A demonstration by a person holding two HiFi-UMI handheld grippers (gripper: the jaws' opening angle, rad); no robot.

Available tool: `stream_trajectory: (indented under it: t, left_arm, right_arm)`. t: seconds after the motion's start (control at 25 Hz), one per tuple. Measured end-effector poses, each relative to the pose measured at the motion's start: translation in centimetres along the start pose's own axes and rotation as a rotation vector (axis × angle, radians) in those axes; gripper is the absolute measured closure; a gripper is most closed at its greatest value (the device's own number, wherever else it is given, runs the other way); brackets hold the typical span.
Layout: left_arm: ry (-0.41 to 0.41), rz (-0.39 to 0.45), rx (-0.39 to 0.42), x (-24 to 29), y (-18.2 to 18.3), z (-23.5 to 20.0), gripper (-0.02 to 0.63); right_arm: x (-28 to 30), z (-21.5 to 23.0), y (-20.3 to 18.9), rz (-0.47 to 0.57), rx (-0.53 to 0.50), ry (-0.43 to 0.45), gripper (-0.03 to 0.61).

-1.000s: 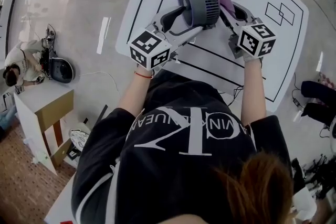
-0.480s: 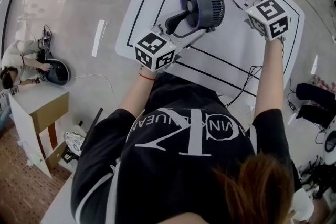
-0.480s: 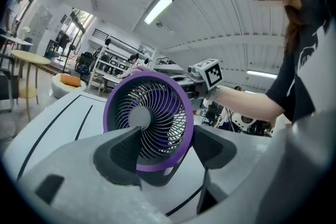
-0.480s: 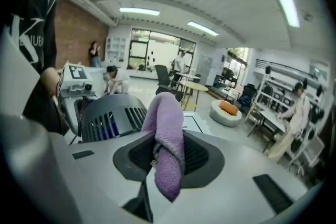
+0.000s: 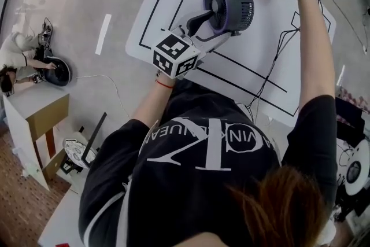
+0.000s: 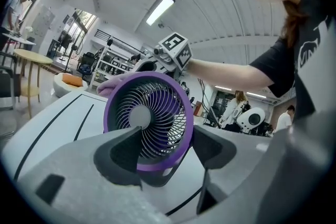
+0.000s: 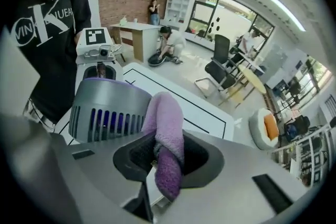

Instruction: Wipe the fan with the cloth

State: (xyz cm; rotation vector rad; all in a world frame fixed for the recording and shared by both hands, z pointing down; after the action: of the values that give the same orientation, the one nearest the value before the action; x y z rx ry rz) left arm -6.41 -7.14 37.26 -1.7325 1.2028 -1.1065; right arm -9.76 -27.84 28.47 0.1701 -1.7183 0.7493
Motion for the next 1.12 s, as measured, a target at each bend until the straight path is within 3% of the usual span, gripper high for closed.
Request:
stream_trajectory:
  t: [0.2,0.4,0.84,1.12]
  left_arm:
    - [-0.005,-0.006,-0.027,0.1,-0.2,-0.1,0.313]
    - [-0.024,-0.002,-0.103,0.2,-0.8,-0.4,0.316]
    - [-0.027,-0.006,-0.074,0.2,-0.5,-0.2,0.319]
    - [-0.01,-0.005,-0.07,-0.2,-0.3,0.2,0.321]
  right_arm:
    - [-0.1,0.1,1.0,-0.047,-0.071,0.079,0.483]
    - [-1.5,-1.6,0.6,-0.016,-0.082,0.055,0.483]
    - [-4.7,-5.5,2.2,-0.058,-0.17,-0.011,0.483]
    - [-5.9,-8.7,3.3,-0.085,-0.22,-0.106,0.483]
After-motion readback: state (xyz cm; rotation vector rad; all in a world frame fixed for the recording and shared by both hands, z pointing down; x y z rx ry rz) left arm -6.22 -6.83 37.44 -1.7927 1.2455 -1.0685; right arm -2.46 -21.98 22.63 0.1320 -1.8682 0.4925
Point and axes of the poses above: the fingertips, and each gripper's own axes: x forward along the fingers, z to its right, y out of its top, the point moved 9 cm from there along -x, backward along the fingers, and after that the axes turned 7 degrees about y, right-handed, at the moved point
